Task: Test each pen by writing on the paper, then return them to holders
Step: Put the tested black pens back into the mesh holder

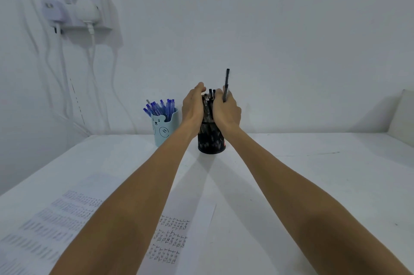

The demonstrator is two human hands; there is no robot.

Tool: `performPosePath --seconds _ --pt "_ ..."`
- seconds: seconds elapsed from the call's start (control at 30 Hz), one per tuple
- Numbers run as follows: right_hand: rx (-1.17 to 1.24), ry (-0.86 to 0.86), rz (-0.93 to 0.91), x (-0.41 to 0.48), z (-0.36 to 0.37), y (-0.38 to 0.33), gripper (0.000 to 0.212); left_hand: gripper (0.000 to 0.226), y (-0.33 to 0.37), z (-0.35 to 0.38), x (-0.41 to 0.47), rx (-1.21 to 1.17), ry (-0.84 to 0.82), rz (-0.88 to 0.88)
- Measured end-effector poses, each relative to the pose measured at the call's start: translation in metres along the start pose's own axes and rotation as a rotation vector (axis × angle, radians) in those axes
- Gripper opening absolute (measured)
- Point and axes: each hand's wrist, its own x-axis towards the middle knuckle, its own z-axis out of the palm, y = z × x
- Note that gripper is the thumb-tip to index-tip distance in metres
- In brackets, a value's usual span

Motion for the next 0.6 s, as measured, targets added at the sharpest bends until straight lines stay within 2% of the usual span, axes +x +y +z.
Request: performPosePath --seconds 0.1,0.13,0.23,0.3,0.4,0.5,0.6 --pt "0.109 -0.03 0.072 -0.004 -0.005 -0.002 0.086 0.071 0.0 0.001 0.0 0.012 0.004 0.0" --pt "0.183 -0.023 0.078 -0.004 -0.006 -0.004 0.09 0.071 0.001 0.002 -0.001 0.017 0.008 0.003" --pt "0.307 -0.024 0.048 -0.003 -0.007 -0.011 0.079 0.073 -0.001 0.002 -0.002 0.022 0.002 0.03" --pt "0.236 -0.018 0.003 -0.002 -0.003 -0.012 0.067 0.075 -0.002 0.001 -0.001 0.029 0.002 0.032" --pt "0.158 0.06 -0.06 -0.002 0.003 -0.015 0.046 0.049 0.0 0.004 -0.001 0.052 0.038 0.07" --pt "0.178 0.118 -0.111 -0.002 0.004 -0.019 0.038 0.024 0.004 0.007 0.002 0.117 0.096 0.231" --pt "0.211 0.099 -0.166 0.004 0.001 -0.013 0.037 0.022 0.004 0.005 0.005 0.204 0.071 0.326"
